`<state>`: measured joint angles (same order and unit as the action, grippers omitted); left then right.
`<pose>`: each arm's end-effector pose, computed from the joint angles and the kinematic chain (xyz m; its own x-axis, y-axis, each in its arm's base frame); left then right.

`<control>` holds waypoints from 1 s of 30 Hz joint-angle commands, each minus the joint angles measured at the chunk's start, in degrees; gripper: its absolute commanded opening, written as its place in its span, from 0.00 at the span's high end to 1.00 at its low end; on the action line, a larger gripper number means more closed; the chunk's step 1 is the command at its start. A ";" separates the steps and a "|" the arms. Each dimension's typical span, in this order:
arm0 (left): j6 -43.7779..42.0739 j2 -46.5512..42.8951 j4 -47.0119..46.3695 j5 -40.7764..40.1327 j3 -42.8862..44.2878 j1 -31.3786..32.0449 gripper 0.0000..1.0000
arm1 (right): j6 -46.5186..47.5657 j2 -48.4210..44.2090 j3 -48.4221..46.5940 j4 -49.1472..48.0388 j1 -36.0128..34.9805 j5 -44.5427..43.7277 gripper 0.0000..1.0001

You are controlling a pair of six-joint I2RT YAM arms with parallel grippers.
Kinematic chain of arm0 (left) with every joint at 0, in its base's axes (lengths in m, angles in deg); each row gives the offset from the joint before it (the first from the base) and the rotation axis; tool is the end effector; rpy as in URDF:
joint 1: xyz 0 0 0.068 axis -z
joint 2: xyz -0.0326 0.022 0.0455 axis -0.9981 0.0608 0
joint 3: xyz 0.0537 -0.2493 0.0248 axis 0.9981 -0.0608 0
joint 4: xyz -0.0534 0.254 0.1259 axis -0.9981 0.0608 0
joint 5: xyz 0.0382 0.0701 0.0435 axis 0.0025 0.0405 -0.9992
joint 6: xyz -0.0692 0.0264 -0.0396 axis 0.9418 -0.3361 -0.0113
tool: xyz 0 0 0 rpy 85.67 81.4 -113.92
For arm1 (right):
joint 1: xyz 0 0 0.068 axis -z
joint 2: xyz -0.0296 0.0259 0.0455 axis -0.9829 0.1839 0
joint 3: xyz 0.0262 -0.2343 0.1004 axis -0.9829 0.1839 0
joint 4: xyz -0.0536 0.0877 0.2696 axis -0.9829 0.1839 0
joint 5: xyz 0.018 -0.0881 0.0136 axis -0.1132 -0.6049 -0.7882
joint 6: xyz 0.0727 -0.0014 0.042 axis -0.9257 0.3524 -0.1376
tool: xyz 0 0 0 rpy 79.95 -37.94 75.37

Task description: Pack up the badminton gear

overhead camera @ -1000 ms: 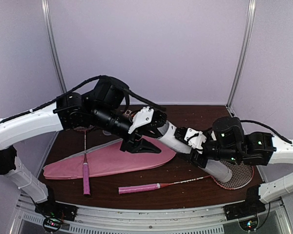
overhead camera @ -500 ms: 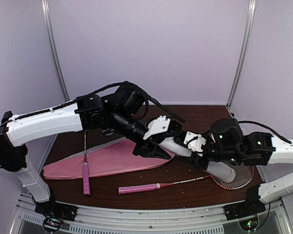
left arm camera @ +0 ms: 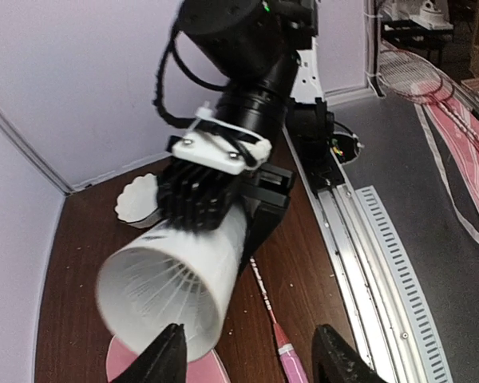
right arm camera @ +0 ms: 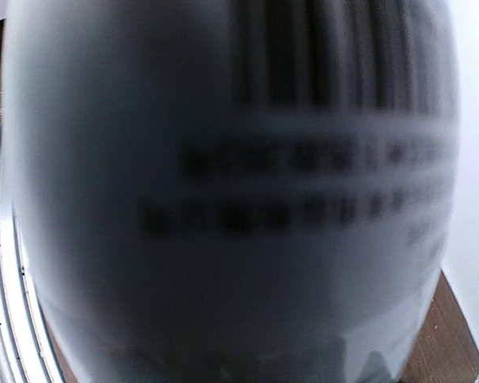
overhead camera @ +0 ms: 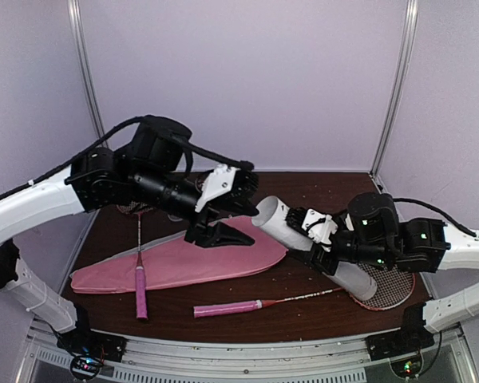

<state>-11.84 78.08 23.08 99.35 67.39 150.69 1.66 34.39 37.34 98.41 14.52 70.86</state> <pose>0.1381 -0.3582 0.3630 0.1647 0.4573 -0.8739 0.9849 -0.1233 0.1211 0.1348 0.2685 0.2664 0.0449 -0.5505 -0.8336 -0.8814 0.3709 -0.2925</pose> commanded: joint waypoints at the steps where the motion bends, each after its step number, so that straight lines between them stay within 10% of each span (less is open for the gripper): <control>1: 5.95 -7.18 -7.06 -6.07 -6.33 -6.33 0.44 | -1.32 -1.11 0.85 -3.39 0.17 -1.41 0.72; 13: 24.66 2.29 -7.35 -20.88 -8.86 -35.10 0.44 | -2.23 -1.70 -0.29 -0.63 0.19 -2.25 0.72; 30: 24.61 33.04 3.84 -27.10 8.48 -40.67 0.68 | -2.48 -0.79 -0.81 0.34 0.19 -2.42 0.71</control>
<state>13.71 107.81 24.28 72.77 71.22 110.46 0.13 33.71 37.87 99.11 14.52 69.55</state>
